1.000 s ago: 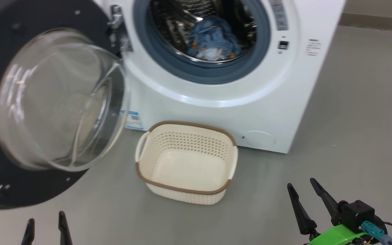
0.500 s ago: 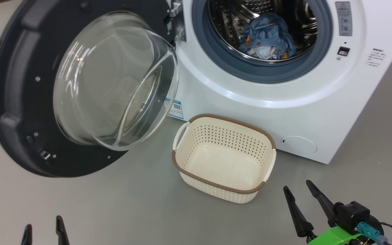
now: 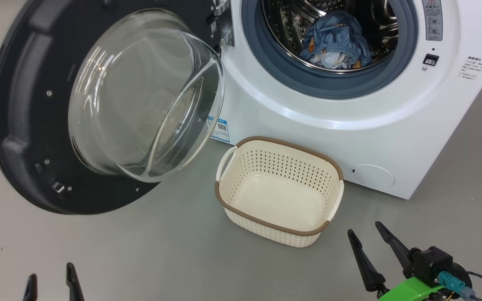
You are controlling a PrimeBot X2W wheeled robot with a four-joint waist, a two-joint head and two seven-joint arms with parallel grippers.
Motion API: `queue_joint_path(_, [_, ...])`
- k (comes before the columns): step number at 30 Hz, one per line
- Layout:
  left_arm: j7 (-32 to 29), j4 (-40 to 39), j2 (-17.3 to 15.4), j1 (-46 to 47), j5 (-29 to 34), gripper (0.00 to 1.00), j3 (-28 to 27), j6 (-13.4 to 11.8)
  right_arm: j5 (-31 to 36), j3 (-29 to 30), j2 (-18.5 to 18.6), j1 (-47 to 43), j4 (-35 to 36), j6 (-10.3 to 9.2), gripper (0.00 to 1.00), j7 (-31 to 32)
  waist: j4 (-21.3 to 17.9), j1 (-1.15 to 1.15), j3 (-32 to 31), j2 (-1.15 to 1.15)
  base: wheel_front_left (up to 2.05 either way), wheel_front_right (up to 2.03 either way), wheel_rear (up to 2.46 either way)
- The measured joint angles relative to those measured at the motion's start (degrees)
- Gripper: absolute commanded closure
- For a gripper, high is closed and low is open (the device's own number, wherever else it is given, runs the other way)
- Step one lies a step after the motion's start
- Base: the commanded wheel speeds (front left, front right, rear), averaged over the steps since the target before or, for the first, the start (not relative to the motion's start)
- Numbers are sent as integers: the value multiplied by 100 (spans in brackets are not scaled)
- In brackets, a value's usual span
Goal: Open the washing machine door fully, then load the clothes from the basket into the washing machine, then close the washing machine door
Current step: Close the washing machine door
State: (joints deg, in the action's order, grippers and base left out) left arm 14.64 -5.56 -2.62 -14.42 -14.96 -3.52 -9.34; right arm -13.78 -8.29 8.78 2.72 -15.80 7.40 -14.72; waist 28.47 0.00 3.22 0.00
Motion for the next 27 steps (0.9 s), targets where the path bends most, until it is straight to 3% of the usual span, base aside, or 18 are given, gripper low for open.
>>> queue_joint_path(14, [0,9,0,-2,12,1,-27,59,0,32,-26,-5,2,0,0,0,-53,0,-106,0,0,0,0])
queue_joint_path(15, [0,16,0,-2,13,41,-27,75,0,35,-29,-6,2,0,0,0,-55,0,-109,0,0,0,0])
queue_joint_path(16, [0,26,0,-2,13,66,-27,90,0,38,-30,-7,2,0,0,0,-56,0,-111,0,0,0,0])
queue_joint_path(17, [0,45,0,-2,13,100,-27,109,0,41,-34,-7,2,0,0,0,-58,0,-114,0,0,0,0])
queue_joint_path(27, [0,148,2,10,-313,100,-283,294,0,94,-87,-34,16,0,0,0,-59,0,-116,0,0,0,0])
